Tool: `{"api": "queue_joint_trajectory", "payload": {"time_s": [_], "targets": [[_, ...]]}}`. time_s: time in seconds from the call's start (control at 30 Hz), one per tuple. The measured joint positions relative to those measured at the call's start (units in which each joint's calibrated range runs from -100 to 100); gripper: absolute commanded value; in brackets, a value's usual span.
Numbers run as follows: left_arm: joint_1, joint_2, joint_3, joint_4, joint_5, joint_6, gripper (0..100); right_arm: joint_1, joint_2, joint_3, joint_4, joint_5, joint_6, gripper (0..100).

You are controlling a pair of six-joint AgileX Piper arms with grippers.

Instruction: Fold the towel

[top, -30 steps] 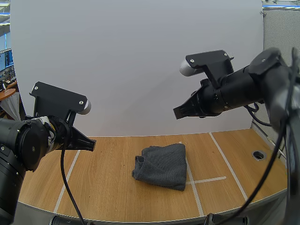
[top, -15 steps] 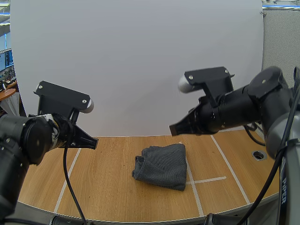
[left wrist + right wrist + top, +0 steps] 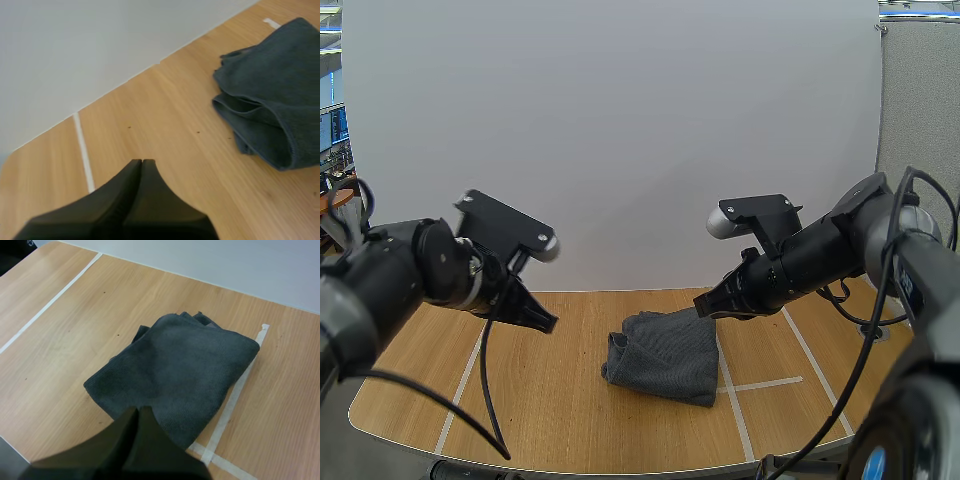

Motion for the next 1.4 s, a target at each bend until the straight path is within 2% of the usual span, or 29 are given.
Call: {"api": "queue_joint_trajectory", "payload": {"time_s": [0.13, 0.2, 0.23, 0.4, 0.5, 0.63, 0.77, 0.8, 0.83, 1.03, 1.2, 1.4], "targets": [[0.0, 5.9, 0.0, -7.7, -1.7, 8.4, 0, 0.6, 2.4, 0.0, 0.0, -0.2, -0.7, 0], [0.0, 11.8, 0.0, -13.3, -5.6, 14.8, 0, 1.8, 3.5, 0.0, -0.1, -0.2, -0.7, 0], [0.0, 19.5, -0.7, -15.4, -8.6, 18.2, 0, 2.6, 3.9, 0.0, -0.1, -0.3, -0.7, 0], [0.0, 31.9, -5.4, -17.0, -10.0, 19.9, 0, 4.4, 4.2, 0.0, -0.1, -0.3, -0.2, 0], [0.0, 38.5, -9.3, -17.5, -10.4, 20.2, 0, 7.2, 4.9, 0.0, -0.9, -0.3, 2.1, 0], [0.0, 41.5, -11.3, -17.8, -10.1, 20.7, 0, 8.4, 5.2, 0.0, -1.7, -0.3, 3.3, 0], [0.0, 49.7, -17.6, -20.7, -6.8, 24.5, 0, 8.9, 5.2, 0.0, -2.5, -0.3, 4.1, 0], [0.0, 55.6, -22.0, -25.1, -1.1, 29.2, 0, 9.0, 5.2, 0.0, -2.7, -0.3, 4.2, 0], [0.0, 57.4, -23.3, -26.9, 1.9, 30.7, 0, 9.3, 5.2, 2.9, -3.6, -0.3, 4.9, 0], [0.0, 63.5, -27.8, -31.6, 9.9, 35.1, 0, 9.3, 5.3, 10.3, -6.8, -0.2, 4.4, 0], [0.0, 67.7, -29.6, -34.3, 11.0, 38.0, 0, 9.3, 5.3, 10.9, -7.7, -0.3, 4.2, 0], [0.0, 70.7, -31.1, -38.3, 18.5, 41.2, 0, 9.3, 5.3, 10.9, -9.0, -0.3, 4.1, 0]]}}
